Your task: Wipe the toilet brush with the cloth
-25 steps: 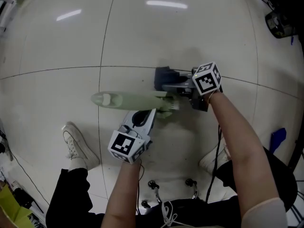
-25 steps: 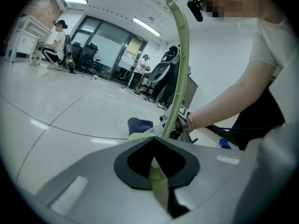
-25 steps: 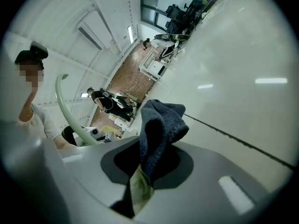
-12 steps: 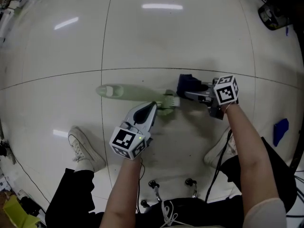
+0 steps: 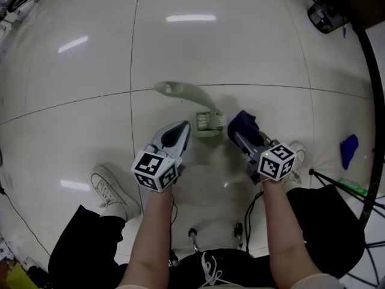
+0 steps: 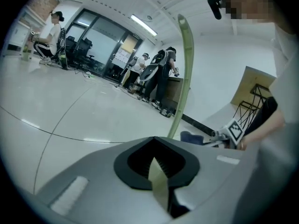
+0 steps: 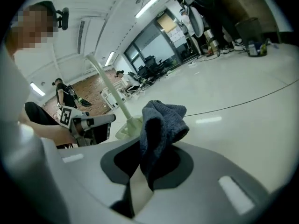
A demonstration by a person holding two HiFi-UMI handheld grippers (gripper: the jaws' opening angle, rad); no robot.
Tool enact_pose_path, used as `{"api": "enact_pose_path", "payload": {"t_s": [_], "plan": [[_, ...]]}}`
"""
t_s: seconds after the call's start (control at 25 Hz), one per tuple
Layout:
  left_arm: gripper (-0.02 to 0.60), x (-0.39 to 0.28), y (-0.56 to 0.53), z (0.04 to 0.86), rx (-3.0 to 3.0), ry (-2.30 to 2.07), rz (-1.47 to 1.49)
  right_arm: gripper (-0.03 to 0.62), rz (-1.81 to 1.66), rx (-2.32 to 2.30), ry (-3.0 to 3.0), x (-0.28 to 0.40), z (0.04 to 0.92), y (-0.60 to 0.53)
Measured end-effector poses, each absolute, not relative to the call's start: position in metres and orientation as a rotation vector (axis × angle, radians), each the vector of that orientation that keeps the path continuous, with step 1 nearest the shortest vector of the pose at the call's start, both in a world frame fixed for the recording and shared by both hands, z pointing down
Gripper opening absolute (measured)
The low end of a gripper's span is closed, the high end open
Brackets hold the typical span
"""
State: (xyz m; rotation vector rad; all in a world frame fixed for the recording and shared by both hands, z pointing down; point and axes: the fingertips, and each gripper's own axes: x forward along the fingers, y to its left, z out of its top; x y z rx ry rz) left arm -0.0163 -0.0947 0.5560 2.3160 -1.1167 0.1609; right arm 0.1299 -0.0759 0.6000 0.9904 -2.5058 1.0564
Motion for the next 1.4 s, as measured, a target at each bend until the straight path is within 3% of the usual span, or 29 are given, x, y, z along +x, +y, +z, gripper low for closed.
{"api": "enact_pose_path", "payload": {"t_s": [0.16,0.52,0.84,1.16,1.4], "plan": [[0.006,-0.047,-0.11,0.535,2.311,-1.199,0.091,0.063,0.974,1.059,-2.455,0.085,0.592,-0.037],[0.006,-0.091,-0.103,0.53,2.354,-1.167,0.127,0.063,1.186,1.159,-2.375,-0.044,0.595,-0.041],[0.006,-0.112,-0.098,0.539,2.35,-1.118,0.106,0.063,1.788,1.522,-1.98,-0.018,0.645,-0.044],[0.006,-0.117,-0.093,0.544,2.338,-1.098,0.106,0.063,1.858,1.542,-1.767,-0.002,0.687,-0.013],[0.006,-0.141,-0.102,0.528,2.363,-1.255,0.071,0.063,1.849,1.481,-1.94,-0.053,0.64,-0.048]]}}
